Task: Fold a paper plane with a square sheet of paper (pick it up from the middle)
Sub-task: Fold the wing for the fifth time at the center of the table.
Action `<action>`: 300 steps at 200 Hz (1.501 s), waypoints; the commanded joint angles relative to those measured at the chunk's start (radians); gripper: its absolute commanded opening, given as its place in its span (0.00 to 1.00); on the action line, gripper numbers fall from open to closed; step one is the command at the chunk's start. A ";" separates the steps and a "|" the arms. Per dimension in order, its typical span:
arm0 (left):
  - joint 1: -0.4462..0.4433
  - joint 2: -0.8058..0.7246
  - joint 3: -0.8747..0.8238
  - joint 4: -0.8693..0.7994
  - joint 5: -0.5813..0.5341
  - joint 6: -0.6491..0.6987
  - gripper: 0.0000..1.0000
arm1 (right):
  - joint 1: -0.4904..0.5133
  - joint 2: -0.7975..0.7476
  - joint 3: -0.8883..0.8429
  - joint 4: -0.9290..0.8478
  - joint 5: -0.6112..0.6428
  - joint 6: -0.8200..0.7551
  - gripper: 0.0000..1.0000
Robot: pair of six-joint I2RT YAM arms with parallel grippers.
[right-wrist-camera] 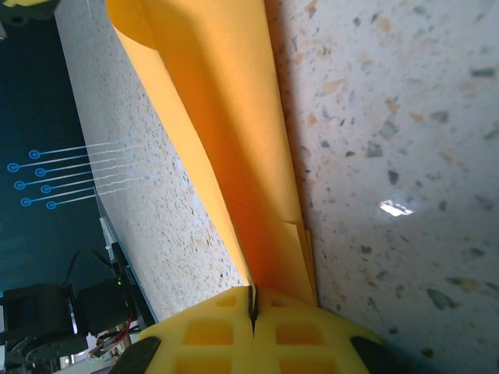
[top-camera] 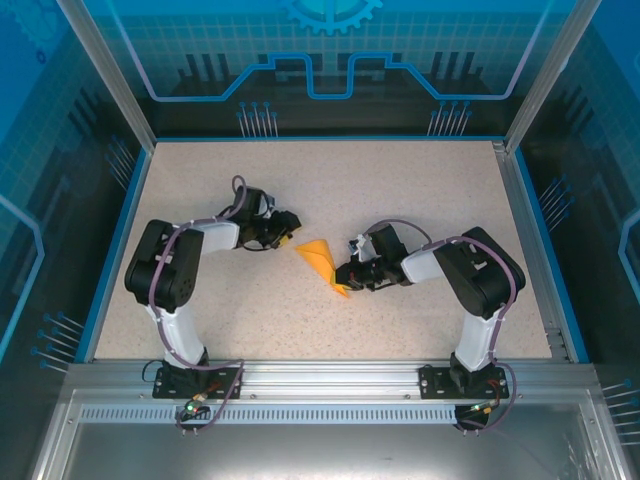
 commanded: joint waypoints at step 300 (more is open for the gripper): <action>-0.280 0.062 -0.098 0.038 0.009 -0.013 0.36 | -0.006 -0.101 0.000 -0.262 0.054 -0.090 0.12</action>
